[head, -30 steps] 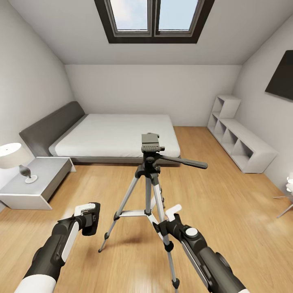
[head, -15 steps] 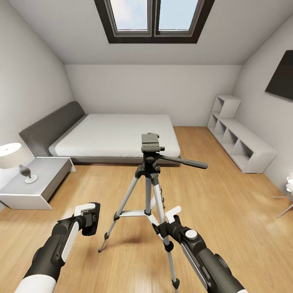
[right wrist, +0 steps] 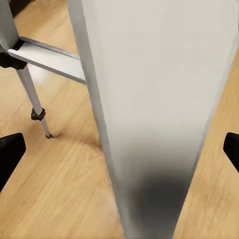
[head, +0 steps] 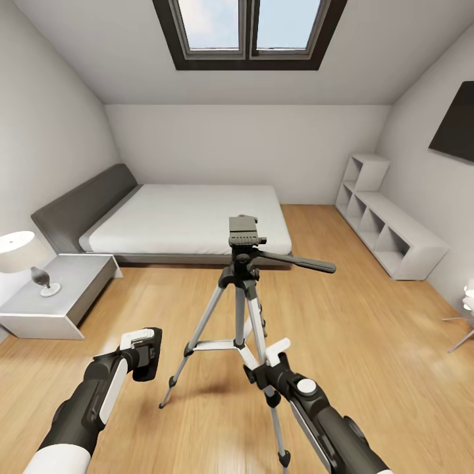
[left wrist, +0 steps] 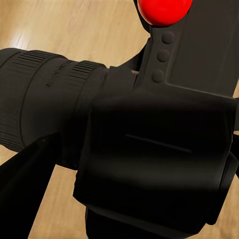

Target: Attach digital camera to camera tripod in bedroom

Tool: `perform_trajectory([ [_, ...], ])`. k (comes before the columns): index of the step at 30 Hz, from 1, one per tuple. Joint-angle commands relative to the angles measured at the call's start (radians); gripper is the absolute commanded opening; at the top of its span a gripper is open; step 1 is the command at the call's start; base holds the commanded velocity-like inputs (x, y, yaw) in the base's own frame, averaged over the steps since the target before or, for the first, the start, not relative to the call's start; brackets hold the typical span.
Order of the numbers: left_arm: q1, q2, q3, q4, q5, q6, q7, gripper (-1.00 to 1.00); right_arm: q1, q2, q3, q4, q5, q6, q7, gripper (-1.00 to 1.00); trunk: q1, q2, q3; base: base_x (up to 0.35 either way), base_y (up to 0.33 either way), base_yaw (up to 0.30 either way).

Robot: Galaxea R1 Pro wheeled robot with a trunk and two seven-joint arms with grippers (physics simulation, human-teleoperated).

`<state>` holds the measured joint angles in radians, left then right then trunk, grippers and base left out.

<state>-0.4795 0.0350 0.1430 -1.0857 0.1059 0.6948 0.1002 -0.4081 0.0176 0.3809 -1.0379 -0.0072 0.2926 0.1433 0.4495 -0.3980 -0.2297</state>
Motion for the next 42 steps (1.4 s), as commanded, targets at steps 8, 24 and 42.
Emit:
perform_trajectory([
  [8, -0.001, 0.0, 0.0, -0.001, 0.011, 0.005, 0.009, -1.0, -0.001, 0.009, -0.001, 0.011, 0.002, -0.008, 0.002, 1.0, 0.001, -0.002, -0.002, 0.0, 0.0, 0.0],
  [24, -0.001, 0.0, -0.001, 0.0, 0.011, 0.005, 0.009, -1.0, 0.0, 0.01, -0.002, 0.014, 0.003, -0.036, 0.002, 1.0, 0.001, -0.002, -0.002, 0.0, 0.0, 0.0],
  [42, -0.001, 0.0, 0.0, 0.0, 0.011, 0.005, 0.009, -1.0, -0.001, 0.009, -0.022, 0.016, 0.001, -0.044, 0.001, 1.0, 0.001, -0.002, -0.002, 0.0, 0.0, 0.0],
])
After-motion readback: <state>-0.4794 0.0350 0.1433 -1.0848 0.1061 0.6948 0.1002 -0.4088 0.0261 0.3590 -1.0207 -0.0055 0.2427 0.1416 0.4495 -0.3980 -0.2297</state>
